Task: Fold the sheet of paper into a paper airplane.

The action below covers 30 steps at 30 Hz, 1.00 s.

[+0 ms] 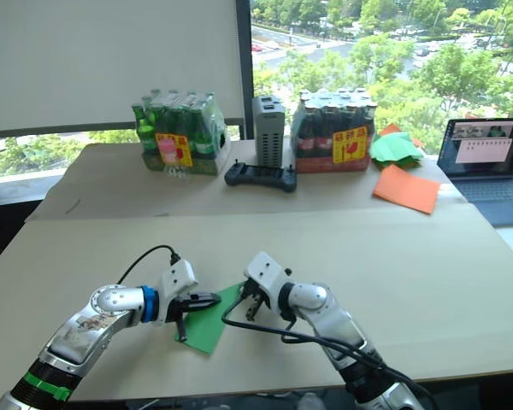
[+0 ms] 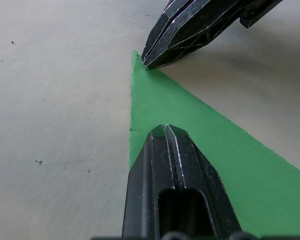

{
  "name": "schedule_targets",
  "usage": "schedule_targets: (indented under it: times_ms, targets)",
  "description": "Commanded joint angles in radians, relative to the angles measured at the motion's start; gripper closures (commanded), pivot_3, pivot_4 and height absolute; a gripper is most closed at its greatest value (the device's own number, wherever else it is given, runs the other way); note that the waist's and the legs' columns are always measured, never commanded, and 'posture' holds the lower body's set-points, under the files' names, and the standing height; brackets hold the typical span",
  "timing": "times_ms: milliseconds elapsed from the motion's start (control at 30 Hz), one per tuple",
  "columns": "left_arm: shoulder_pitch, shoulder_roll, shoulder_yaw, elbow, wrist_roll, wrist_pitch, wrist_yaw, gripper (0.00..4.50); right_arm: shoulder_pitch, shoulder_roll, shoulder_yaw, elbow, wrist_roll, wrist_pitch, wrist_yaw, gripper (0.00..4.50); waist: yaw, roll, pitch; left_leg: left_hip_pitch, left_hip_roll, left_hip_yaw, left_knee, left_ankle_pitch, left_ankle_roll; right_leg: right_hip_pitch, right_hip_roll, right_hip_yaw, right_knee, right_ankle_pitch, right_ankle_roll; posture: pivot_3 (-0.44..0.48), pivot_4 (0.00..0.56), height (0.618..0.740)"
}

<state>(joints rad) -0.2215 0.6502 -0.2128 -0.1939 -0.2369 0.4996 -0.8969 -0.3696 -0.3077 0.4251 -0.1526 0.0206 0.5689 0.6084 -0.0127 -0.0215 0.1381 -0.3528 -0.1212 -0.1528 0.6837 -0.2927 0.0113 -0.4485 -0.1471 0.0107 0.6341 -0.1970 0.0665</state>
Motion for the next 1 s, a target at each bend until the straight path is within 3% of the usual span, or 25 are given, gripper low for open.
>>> schedule_targets:
  times_ms: [33,467,767,1000]
  targets:
    - [0.023,0.010,-0.009,-0.012,0.009,0.023,-0.001,4.48,0.038,-0.011,0.045,-0.021,-0.011,0.016,0.022,4.50,0.000,0.000,0.000,0.000,0.000,0.000,0.000,0.000,0.000,0.000,0.000,0.000,0.000,0.000,0.000,0.000,0.150,0.696]
    - [0.029,-0.002,-0.011,-0.013,0.014,0.024,0.013,4.48,0.092,0.006,0.115,-0.090,-0.018,0.053,0.030,4.50,-0.005,0.000,-0.001,0.000,0.001,0.000,0.000,-0.002,0.003,0.000,0.001,0.000,0.000,0.000,0.000,0.000,0.150,0.696]
    - [0.032,-0.008,-0.016,-0.004,0.017,0.016,0.012,4.48,0.061,0.025,-0.021,-0.257,0.093,0.031,0.046,4.50,-0.002,0.000,-0.001,0.000,0.001,0.000,0.000,-0.002,0.003,-0.001,0.001,0.000,-0.001,0.000,0.000,0.000,0.150,0.696]
    - [0.025,-0.003,-0.015,-0.002,0.018,0.015,0.006,4.48,0.074,0.020,0.034,-0.171,0.045,-0.011,0.029,4.50,-0.001,0.000,-0.001,0.000,0.001,0.000,0.000,-0.002,0.003,0.000,0.001,0.000,-0.001,0.000,0.000,0.000,0.150,0.696]
